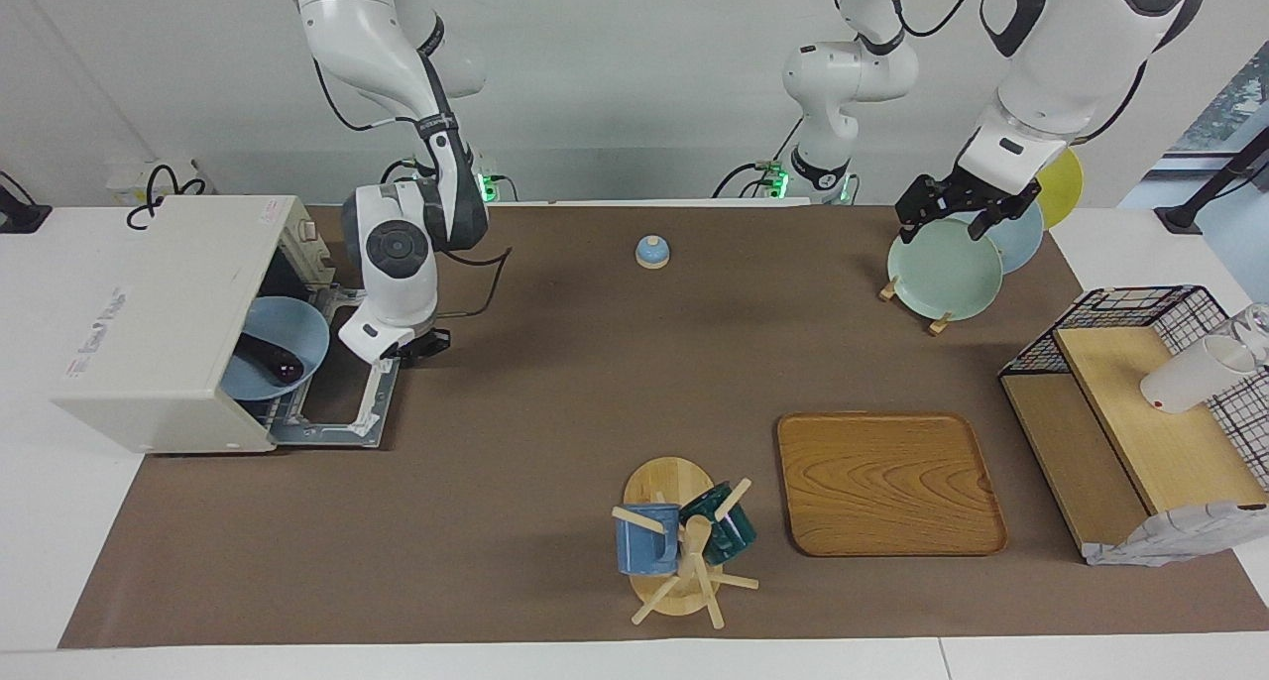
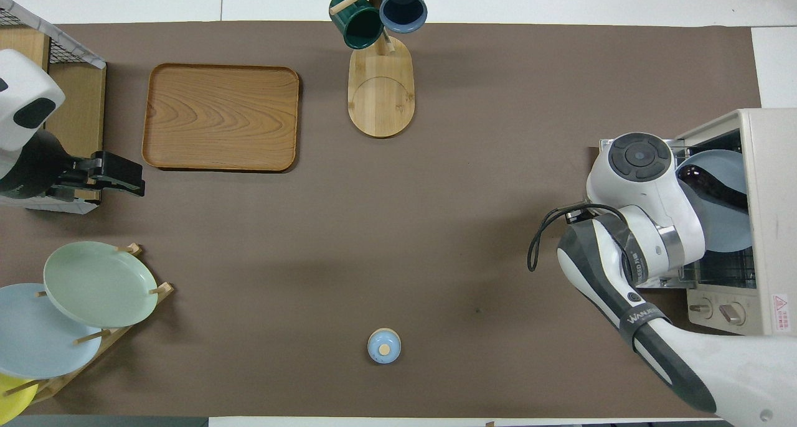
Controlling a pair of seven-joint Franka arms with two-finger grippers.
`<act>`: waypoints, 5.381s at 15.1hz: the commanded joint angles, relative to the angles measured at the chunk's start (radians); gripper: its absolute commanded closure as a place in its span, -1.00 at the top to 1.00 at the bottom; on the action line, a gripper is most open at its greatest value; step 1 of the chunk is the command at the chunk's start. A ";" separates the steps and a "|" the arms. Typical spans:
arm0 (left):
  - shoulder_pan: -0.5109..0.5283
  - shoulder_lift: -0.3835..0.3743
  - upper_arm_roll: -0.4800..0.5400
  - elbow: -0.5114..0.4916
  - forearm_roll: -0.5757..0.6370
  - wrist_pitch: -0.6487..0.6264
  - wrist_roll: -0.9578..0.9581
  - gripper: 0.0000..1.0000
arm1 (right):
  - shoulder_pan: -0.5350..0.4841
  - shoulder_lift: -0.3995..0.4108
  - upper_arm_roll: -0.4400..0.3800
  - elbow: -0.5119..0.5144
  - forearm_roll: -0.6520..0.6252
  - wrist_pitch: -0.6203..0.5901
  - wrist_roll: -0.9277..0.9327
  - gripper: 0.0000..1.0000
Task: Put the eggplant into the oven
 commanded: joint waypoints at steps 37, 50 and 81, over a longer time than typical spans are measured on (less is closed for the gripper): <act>0.008 -0.008 -0.004 0.003 0.010 -0.011 -0.005 1.00 | -0.165 -0.151 0.010 0.479 0.242 -0.546 -0.377 0.17; 0.008 -0.008 -0.004 0.003 0.010 -0.011 -0.005 1.00 | -0.133 -0.169 0.010 0.514 0.270 -0.571 -0.330 1.00; 0.008 -0.008 -0.006 0.003 0.010 -0.011 -0.005 1.00 | -0.142 -0.145 0.000 0.594 0.284 -0.602 -0.256 1.00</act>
